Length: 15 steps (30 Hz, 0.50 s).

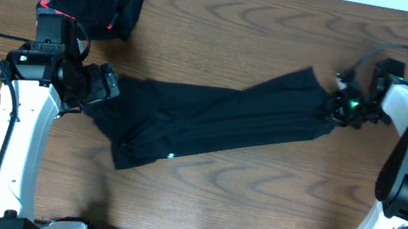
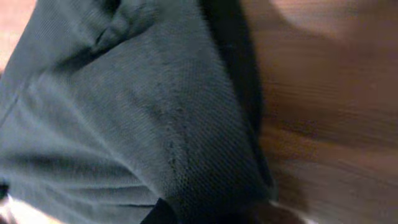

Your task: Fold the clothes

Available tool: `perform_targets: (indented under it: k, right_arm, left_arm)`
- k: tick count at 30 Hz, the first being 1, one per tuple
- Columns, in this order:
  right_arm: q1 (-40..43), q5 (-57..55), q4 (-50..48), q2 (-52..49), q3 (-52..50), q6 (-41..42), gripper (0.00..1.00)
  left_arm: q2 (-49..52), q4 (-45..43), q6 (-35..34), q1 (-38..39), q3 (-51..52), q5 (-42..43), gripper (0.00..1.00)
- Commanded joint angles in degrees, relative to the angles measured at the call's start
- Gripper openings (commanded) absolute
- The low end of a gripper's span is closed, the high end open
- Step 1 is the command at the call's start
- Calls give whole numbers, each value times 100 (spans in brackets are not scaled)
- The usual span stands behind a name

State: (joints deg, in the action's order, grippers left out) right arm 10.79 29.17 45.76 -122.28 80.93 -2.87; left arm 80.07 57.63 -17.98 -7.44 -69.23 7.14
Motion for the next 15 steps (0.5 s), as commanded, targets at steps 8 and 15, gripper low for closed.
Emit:
perform_targets:
  k: [8, 15]
  right_arm:
    - [960, -2750, 284, -227, -109, 1847, 1]
    - [1088, -3355, 669, -216, -109, 2688, 1]
  left_arm:
    - [-24, 15, 52, -24, -74, 55, 98]
    - [-22, 4, 59, 59, -7, 1322, 98]
